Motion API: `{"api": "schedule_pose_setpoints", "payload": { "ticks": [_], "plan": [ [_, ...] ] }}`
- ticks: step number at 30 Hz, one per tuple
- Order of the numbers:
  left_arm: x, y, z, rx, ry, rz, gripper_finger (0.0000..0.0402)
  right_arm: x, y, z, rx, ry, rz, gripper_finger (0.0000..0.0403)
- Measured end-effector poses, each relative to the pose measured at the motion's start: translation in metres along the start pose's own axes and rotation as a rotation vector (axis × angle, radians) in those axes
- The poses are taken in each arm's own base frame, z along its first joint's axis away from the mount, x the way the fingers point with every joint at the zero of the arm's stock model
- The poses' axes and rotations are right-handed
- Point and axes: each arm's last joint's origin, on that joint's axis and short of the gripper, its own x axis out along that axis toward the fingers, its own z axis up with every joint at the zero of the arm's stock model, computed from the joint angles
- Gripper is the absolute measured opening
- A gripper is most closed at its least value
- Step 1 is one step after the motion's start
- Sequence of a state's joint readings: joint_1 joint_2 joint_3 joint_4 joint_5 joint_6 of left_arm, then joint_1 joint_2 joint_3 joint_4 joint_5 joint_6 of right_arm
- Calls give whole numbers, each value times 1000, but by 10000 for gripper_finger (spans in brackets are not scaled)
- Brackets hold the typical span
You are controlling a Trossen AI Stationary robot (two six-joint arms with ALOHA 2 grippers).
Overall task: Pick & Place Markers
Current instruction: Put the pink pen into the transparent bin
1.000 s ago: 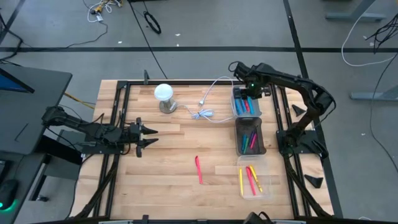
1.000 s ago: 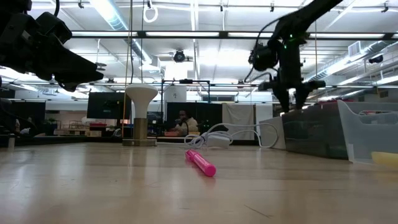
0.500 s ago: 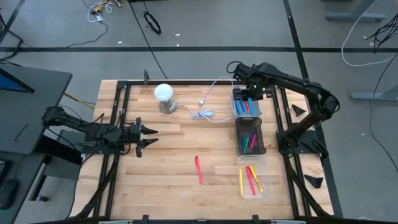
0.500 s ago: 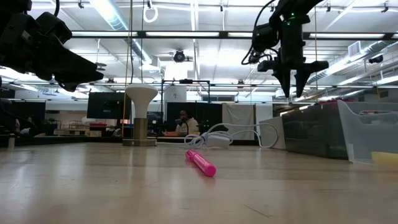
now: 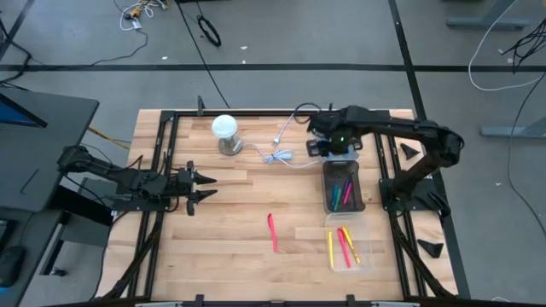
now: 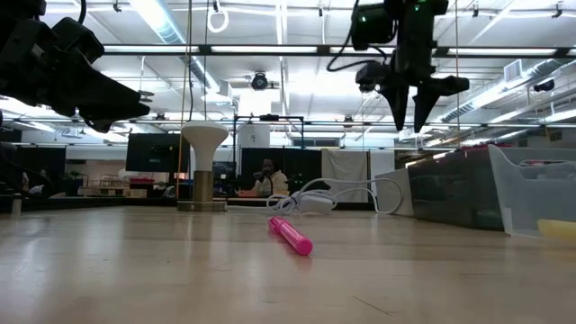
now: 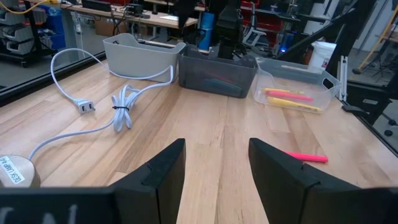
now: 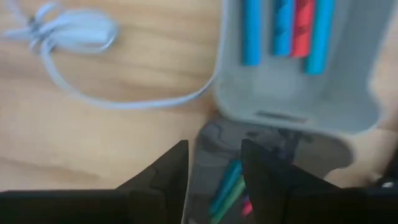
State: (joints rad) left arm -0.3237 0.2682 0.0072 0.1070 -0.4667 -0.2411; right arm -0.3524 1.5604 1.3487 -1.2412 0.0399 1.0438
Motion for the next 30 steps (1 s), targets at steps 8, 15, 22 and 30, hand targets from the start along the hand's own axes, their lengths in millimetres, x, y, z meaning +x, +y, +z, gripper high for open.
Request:
{"api": "schedule_pose_setpoints", "payload": {
  "ticks": [8,15,22,30],
  "plan": [
    [0,0,0,0,0,0,183,-1,35,-57,-18,2,82,146],
    [0,0,0,0,0,0,183,9,54,-108,-20,60,70,146],
    [0,0,0,0,1,0,183,23,66,-147,-6,155,33,146],
    [0,0,0,0,0,0,183,36,79,-176,24,220,37,146]
  ]
}}
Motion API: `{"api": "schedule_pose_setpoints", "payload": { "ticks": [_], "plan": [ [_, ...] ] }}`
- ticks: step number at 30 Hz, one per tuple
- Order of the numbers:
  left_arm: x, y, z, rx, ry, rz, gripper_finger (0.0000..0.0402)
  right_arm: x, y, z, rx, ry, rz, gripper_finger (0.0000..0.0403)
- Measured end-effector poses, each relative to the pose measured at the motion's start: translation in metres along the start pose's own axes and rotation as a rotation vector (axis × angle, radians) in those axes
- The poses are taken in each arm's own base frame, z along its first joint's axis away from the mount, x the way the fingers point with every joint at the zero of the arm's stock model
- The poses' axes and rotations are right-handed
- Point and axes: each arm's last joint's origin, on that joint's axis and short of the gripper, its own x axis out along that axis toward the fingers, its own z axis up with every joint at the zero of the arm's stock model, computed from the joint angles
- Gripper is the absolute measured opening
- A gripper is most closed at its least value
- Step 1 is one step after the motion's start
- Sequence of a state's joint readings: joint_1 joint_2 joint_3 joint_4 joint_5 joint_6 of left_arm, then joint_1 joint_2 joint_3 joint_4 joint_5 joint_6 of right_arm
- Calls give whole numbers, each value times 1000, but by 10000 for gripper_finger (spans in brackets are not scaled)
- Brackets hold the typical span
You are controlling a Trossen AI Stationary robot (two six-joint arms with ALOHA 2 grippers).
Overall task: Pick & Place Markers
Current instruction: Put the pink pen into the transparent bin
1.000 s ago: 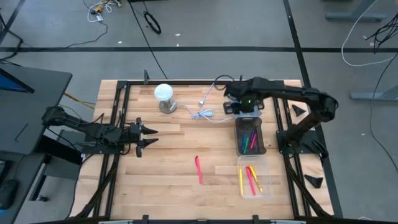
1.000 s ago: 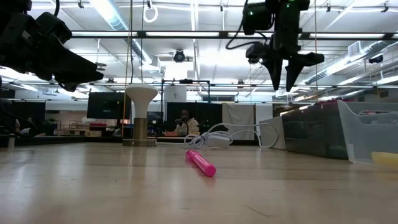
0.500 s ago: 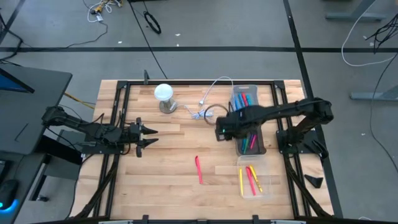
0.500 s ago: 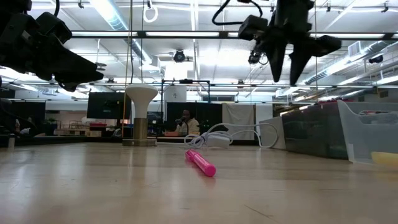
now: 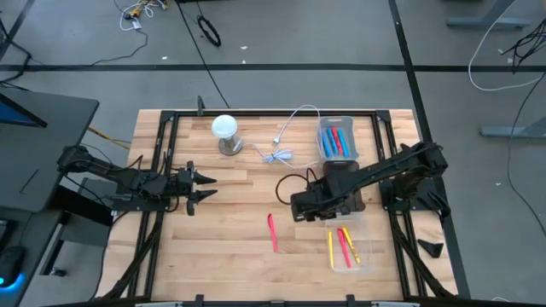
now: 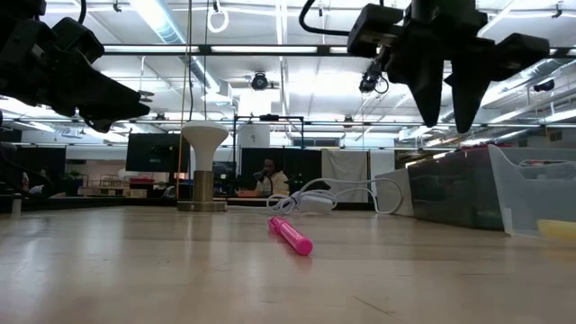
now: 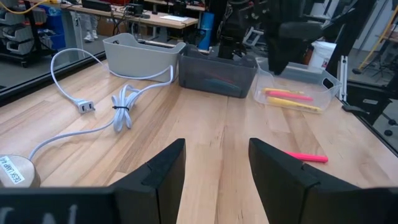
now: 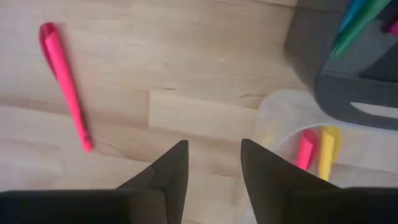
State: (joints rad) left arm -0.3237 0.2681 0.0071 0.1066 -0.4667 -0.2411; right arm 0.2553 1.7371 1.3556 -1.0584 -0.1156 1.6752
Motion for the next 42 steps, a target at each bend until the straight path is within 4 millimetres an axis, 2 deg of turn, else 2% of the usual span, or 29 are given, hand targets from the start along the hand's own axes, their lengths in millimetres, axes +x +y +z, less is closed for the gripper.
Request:
{"api": "schedule_pose_setpoints", "payload": {
  "ticks": [4,17,22,29,42],
  "plan": [
    [0,0,0,0,0,0,183,-4,17,-5,-11,1,-4,146],
    [0,0,0,0,0,0,183,-1,97,-12,-99,8,77,146],
    [0,0,0,0,0,0,183,0,118,-16,-105,14,94,146],
    [0,0,0,0,0,0,183,8,130,-20,-88,17,106,146],
    [0,0,0,0,0,0,183,56,136,-31,-89,-7,33,146]
  ]
}}
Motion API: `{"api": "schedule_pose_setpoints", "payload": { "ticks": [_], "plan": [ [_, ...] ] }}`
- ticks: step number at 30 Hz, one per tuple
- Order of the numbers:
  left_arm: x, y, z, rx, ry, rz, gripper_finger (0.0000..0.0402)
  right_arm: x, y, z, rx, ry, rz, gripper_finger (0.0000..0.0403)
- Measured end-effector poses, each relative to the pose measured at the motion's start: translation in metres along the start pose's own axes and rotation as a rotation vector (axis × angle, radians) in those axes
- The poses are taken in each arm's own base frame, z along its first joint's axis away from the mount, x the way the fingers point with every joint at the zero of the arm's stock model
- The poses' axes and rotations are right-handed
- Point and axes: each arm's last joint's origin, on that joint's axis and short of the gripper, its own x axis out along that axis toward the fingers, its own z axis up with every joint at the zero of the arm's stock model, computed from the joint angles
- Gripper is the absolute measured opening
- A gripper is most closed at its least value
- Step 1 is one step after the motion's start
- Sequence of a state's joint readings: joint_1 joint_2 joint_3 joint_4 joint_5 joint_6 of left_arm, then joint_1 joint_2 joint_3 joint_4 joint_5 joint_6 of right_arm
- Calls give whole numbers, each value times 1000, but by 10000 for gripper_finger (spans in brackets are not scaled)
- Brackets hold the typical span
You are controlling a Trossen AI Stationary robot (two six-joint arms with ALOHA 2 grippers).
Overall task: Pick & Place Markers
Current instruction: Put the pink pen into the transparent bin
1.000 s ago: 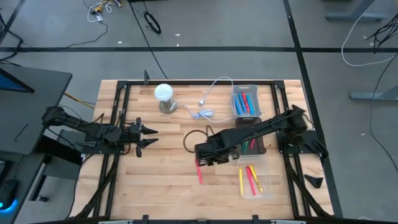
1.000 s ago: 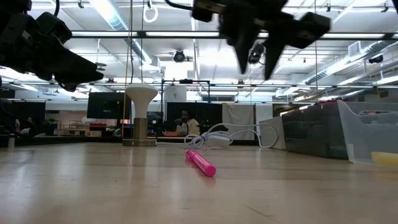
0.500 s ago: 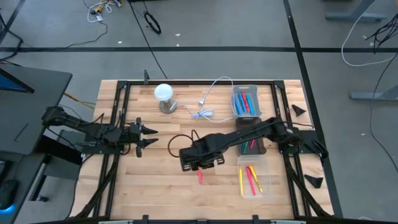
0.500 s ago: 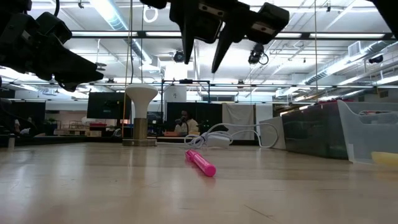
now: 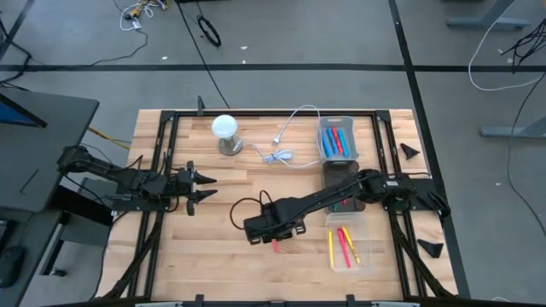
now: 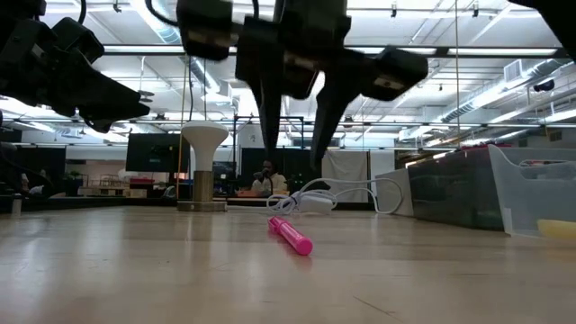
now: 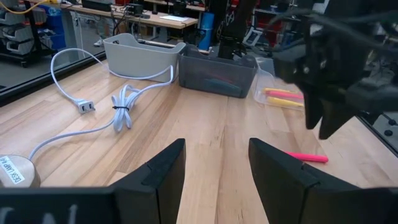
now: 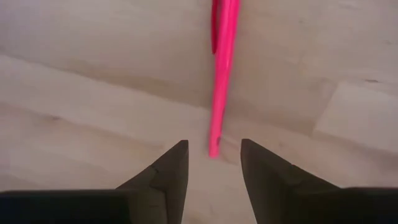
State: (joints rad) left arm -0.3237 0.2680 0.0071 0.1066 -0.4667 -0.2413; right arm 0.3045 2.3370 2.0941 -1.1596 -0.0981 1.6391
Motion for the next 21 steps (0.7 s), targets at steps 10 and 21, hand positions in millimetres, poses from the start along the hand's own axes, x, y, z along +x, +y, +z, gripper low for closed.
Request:
{"api": "schedule_pose_setpoints", "payload": {
  "ticks": [10,21],
  "plan": [
    [0,0,0,0,0,0,183,31,4,-2,-4,-4,-22,146],
    [0,0,0,0,0,0,183,57,-3,-3,13,30,-14,146]
  ]
}}
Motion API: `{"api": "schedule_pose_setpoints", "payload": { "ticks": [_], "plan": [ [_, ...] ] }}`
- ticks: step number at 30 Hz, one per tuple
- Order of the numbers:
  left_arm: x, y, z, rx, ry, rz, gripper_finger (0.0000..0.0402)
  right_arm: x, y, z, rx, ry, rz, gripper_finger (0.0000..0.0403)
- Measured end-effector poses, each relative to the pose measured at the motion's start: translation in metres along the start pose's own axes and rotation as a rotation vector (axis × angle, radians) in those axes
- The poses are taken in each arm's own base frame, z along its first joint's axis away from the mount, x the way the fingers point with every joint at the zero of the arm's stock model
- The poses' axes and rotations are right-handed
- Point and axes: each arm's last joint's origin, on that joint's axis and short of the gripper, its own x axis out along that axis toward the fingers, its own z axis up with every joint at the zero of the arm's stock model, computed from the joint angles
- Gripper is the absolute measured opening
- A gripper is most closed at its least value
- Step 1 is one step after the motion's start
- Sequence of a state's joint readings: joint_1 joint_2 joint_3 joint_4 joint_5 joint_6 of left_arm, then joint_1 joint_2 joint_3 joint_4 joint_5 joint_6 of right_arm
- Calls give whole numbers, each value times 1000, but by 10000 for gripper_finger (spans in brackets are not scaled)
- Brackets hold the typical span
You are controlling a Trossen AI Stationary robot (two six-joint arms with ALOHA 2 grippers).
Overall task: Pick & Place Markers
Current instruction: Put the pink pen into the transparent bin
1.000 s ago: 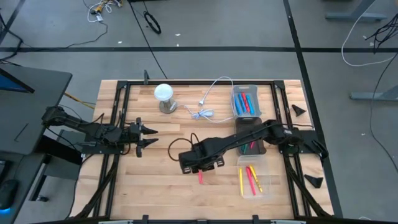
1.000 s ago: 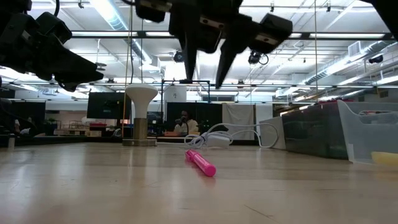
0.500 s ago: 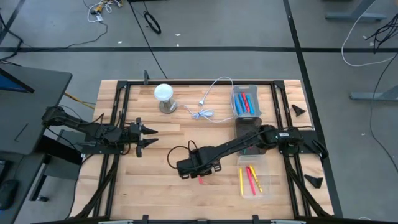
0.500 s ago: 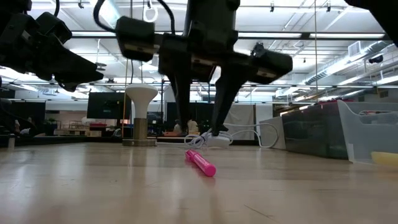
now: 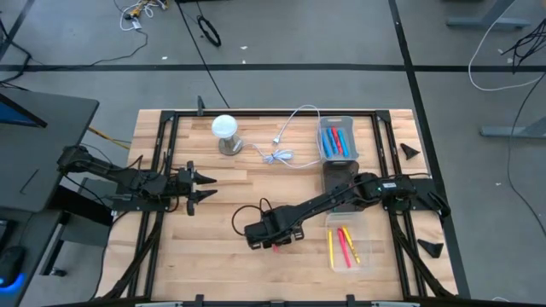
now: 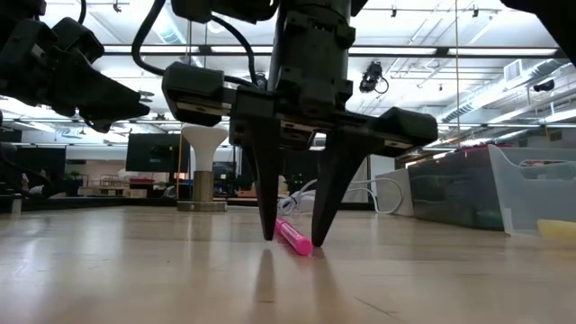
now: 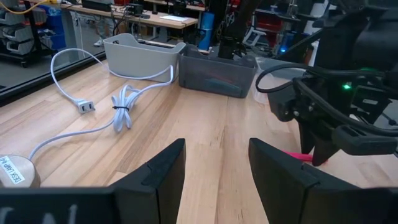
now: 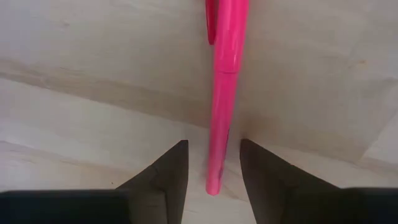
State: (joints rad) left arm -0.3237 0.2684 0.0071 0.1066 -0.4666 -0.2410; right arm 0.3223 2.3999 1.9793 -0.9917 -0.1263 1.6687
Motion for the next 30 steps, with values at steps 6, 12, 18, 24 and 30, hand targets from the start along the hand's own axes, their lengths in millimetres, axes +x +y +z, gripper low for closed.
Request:
{"api": "schedule_pose_setpoints", "payload": {
  "ticks": [6,12,18,24,30],
  "plan": [
    [0,0,0,0,0,0,183,1,-1,0,-8,-1,-9,130],
    [0,0,0,0,0,0,183,1,-3,0,-8,-5,-27,73],
    [0,0,0,0,0,0,183,1,-3,0,-21,-6,-29,15],
    [0,0,0,0,0,0,183,0,-4,1,-27,-6,-39,11],
    [0,0,0,0,0,0,183,-27,-7,5,-41,-20,-76,11]
  ]
}}
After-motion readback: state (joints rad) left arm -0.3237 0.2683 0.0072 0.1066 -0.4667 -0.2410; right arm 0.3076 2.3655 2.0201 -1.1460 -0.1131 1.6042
